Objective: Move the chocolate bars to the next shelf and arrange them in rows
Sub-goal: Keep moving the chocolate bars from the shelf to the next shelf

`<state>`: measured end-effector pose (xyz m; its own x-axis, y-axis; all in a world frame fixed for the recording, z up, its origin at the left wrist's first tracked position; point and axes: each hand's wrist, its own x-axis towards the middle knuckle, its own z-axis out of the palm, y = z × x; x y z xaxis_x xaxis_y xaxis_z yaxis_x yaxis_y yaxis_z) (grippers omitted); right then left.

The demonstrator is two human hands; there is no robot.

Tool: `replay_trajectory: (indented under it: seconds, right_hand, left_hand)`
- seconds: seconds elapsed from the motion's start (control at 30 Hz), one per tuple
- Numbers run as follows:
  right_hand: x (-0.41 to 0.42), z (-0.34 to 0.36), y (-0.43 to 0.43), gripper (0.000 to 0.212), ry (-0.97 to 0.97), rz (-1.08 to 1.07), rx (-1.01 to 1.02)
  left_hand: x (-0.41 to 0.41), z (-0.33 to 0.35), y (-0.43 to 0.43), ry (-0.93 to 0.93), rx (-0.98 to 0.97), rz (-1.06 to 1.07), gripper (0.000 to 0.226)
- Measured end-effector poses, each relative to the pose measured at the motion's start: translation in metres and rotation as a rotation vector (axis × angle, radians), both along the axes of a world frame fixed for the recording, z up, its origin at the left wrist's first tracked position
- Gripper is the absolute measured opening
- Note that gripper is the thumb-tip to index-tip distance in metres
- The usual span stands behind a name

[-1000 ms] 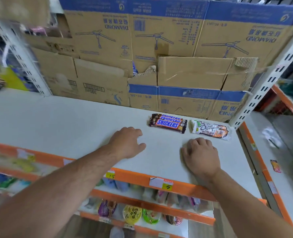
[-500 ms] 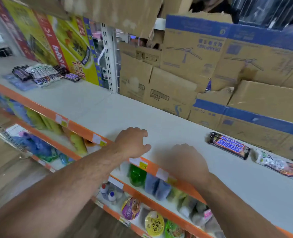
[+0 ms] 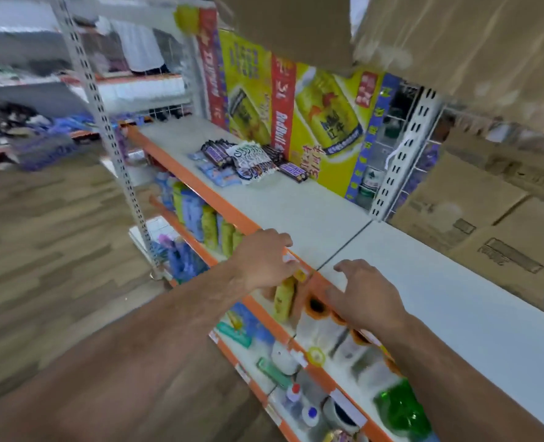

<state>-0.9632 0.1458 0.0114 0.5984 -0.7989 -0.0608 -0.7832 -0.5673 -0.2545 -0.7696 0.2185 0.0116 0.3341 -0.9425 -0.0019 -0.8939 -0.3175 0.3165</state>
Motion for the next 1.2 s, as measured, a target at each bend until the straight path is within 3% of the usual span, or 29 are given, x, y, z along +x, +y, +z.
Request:
replay_trajectory:
  seconds: [0.27, 0.73, 1.07, 1.2]
  right_hand:
    - [0.131, -0.007, -0.028, 0.050, 0.020, 0.139, -0.014]
    - [0.305, -0.013, -0.141, 0.037, -0.130, 0.177, 0.033]
    - [0.365, -0.026, -0.175, 0.035, -0.159, 0.094, -0.038]
    - [0.384, -0.031, -0.181, 0.039, -0.103, 0.023, -0.053]
  left_hand:
    - [0.106, -0.011, 0.006, 0.071, -0.040, 0.140, 0.046]
    - [0.275, 0.006, -0.076, 0.010, 0.038, 0.267, 0.047]
    - [0.352, -0.002, -0.143, -0.043, 0.061, 0.126, 0.035]
    - [0.390, -0.011, -0.166, -0.111, 0.042, 0.010, 0.040]
